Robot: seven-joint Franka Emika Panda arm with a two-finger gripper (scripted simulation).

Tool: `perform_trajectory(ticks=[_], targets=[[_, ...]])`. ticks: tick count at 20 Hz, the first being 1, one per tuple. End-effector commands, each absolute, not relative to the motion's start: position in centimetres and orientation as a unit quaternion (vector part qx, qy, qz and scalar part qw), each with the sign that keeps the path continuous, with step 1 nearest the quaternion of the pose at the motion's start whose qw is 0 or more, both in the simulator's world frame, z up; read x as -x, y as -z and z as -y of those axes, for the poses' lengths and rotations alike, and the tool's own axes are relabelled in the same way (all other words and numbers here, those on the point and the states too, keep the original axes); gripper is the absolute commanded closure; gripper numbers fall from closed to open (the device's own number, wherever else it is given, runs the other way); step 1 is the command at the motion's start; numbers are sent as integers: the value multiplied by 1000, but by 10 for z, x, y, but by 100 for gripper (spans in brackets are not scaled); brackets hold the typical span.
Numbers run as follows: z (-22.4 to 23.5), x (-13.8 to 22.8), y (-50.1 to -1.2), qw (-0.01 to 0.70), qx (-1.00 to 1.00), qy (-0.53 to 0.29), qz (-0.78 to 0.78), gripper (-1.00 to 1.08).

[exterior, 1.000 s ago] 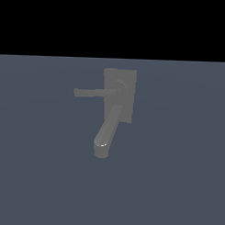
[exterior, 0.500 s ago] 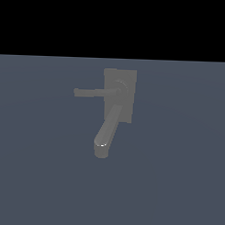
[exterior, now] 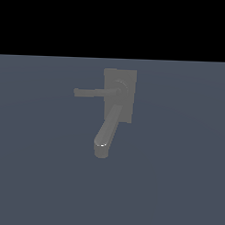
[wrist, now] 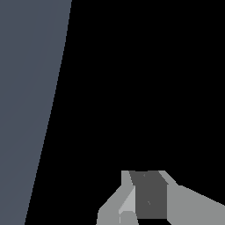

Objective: Turn on the faucet by rotating a designated handle.

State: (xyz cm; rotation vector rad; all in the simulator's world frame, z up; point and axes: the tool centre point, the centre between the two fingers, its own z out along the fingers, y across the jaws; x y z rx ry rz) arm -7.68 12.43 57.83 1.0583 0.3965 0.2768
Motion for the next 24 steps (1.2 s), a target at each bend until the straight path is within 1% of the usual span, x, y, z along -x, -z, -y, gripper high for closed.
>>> perform_trajectory(ticks=[1,6,12,18,24], targets=[[-139,61,-561,850,-463,-124,-220,108],[-163,30,-517,867,-392,-106,-289,108],[-184,-2,-448,868,-312,-78,-379,108],[-195,-26,-366,848,-238,-48,-471,108],[-194,-38,-275,808,-173,-17,-563,108]])
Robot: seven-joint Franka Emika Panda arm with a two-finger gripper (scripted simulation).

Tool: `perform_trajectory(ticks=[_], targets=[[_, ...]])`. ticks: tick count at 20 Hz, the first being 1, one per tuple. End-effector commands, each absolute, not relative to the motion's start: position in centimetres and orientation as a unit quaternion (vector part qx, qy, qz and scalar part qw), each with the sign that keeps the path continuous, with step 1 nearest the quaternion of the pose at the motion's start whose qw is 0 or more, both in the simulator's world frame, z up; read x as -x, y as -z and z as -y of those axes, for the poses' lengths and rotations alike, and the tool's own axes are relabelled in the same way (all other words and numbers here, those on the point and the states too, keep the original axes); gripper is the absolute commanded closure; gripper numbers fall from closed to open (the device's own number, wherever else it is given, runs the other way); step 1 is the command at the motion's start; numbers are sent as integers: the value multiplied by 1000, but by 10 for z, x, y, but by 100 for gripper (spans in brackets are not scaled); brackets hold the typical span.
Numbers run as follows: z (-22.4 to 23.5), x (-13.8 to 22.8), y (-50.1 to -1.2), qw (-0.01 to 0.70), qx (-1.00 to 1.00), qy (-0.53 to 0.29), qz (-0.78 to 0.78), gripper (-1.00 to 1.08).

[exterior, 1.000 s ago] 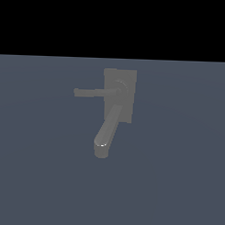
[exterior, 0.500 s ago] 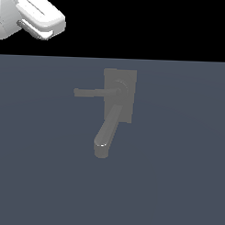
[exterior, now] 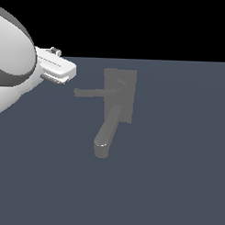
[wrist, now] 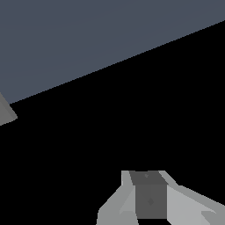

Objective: Turn on the faucet by rotating a designated handle.

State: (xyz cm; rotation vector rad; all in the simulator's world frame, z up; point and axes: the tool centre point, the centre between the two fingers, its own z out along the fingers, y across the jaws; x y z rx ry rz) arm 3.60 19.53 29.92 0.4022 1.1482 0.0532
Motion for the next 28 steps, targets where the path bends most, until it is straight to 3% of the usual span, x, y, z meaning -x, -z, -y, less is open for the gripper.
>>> perform_trajectory(ticks=[1,7,14,28], targets=[[-193,-38,-261,800,-164,-12,-577,108],[-186,-35,-191,757,-123,10,-641,108],[-180,-28,-142,722,-97,23,-685,108],[-142,-36,-130,716,-79,61,-691,108]])
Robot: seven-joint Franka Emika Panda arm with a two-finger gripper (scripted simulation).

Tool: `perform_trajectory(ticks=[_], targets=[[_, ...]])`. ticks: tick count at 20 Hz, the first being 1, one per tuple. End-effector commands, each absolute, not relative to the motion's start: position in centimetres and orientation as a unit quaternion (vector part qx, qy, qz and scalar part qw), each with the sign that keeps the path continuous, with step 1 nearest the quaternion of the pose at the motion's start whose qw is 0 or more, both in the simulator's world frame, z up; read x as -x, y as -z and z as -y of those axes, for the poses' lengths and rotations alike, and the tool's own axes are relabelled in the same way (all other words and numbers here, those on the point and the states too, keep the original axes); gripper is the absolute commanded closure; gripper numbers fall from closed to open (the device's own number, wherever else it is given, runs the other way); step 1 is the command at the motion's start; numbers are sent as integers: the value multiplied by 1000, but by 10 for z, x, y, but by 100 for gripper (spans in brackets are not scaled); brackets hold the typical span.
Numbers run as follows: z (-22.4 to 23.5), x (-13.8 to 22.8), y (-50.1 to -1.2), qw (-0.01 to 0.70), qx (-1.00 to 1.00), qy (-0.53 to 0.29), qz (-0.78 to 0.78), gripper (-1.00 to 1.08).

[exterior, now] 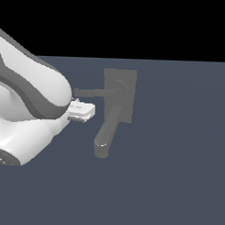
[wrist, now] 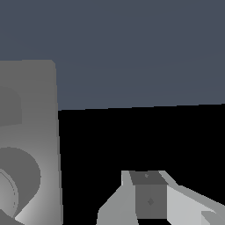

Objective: Turn on the faucet by rotating a designated handle.

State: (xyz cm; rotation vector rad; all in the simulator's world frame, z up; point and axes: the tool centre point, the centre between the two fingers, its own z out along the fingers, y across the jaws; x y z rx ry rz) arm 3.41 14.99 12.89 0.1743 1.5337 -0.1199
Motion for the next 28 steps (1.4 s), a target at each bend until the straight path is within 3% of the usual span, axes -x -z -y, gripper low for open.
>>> perform_trajectory(ticks=[1,7,18,28], targets=[[-137,-38,-130,715,-81,65,-691,108],[-115,-39,-125,705,-92,79,-699,108],[-118,-38,-119,703,-81,73,-702,108],[-123,-38,-161,703,-81,73,-703,108]])
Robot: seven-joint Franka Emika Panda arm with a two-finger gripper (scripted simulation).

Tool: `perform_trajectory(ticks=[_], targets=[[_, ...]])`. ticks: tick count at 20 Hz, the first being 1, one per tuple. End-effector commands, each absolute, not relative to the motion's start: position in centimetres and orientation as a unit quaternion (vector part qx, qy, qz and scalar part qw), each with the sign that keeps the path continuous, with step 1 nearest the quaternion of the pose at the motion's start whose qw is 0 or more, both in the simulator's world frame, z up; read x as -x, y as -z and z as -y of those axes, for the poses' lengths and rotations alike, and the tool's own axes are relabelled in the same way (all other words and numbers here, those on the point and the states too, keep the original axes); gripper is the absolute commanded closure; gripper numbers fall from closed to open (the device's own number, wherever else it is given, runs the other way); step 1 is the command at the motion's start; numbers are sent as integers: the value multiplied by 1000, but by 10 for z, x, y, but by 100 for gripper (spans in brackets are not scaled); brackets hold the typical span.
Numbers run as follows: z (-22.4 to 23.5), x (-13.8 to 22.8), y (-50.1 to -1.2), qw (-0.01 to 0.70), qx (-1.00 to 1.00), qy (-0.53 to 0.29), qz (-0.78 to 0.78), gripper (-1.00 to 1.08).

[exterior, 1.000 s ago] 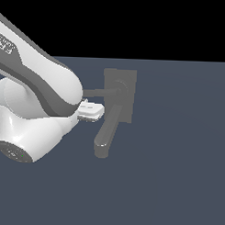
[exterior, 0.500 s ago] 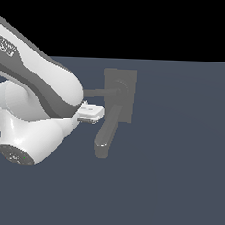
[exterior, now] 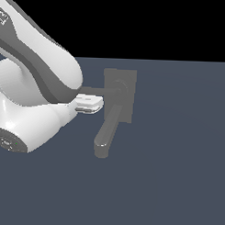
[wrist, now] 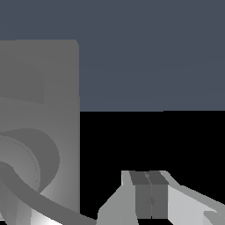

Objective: Turn on the faucet by rotating a designated handle.

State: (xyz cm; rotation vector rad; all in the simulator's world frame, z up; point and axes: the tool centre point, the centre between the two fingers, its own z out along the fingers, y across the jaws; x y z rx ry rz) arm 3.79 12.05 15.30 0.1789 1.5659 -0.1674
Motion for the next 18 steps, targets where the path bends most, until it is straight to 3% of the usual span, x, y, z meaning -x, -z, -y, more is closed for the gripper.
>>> perform_trajectory(ticks=[1,18], targets=[[-123,-39,-165,703,-81,73,-703,108],[-110,-36,-215,702,-81,75,-704,108]])
